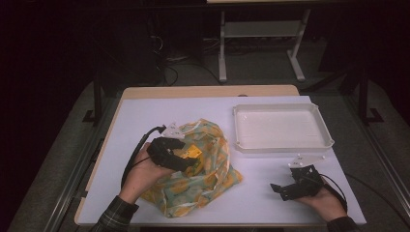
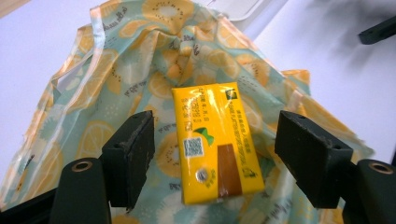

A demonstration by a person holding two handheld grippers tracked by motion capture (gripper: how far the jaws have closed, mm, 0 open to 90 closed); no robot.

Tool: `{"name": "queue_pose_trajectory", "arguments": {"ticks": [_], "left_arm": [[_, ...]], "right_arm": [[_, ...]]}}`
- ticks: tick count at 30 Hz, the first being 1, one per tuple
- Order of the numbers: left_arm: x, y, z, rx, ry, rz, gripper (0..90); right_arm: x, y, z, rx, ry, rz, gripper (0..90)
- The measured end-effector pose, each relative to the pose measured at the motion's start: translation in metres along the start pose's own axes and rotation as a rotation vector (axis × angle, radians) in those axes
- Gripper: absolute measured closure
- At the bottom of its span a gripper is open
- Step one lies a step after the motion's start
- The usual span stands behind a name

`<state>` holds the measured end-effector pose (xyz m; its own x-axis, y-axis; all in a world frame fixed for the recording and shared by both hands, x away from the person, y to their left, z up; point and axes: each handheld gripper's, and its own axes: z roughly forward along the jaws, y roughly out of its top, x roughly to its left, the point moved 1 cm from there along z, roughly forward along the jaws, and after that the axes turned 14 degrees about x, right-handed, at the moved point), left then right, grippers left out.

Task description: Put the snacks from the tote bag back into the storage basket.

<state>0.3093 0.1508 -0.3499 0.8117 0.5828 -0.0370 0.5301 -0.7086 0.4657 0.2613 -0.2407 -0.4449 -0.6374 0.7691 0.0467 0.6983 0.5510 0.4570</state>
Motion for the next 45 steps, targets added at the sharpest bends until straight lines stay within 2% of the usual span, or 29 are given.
{"name": "queue_pose_trajectory", "arguments": {"ticks": [4, 6, 7, 10, 19, 30, 38, 45], "left_arm": [[-0.001, 0.003, 0.012, 0.036, 0.017, 0.005, 28.3], [-0.001, 0.002, 0.013, 0.039, 0.017, 0.007, 28.7], [-0.002, 0.002, 0.017, 0.03, 0.016, -0.008, 29.9], [-0.002, 0.001, 0.02, 0.04, 0.025, -0.002, 32.0], [-0.006, 0.002, 0.03, 0.095, 0.043, 0.02, 44.8], [-0.004, 0.0, 0.029, 0.099, 0.048, 0.02, 50.0], [-0.001, -0.001, 0.027, 0.097, 0.042, 0.043, 51.1], [0.002, -0.002, 0.023, 0.078, 0.012, 0.03, 51.3]], "right_arm": [[0.0, 0.0, 0.0, 0.002, 0.001, 0.001, 2.0], [0.0, 0.0, 0.0, -0.001, 0.001, -0.001, 2.0], [0.0, -0.001, 0.0, 0.001, 0.001, 0.002, 2.0], [0.0, -0.001, 0.0, 0.003, 0.003, 0.003, 2.0], [0.001, -0.001, 0.0, 0.007, 0.004, 0.01, 2.0], [0.0, -0.001, 0.0, 0.01, 0.005, 0.008, 2.0], [0.0, -0.001, 0.0, 0.009, 0.005, 0.008, 2.1], [0.0, -0.001, 0.0, 0.012, 0.006, 0.011, 2.0]]}}
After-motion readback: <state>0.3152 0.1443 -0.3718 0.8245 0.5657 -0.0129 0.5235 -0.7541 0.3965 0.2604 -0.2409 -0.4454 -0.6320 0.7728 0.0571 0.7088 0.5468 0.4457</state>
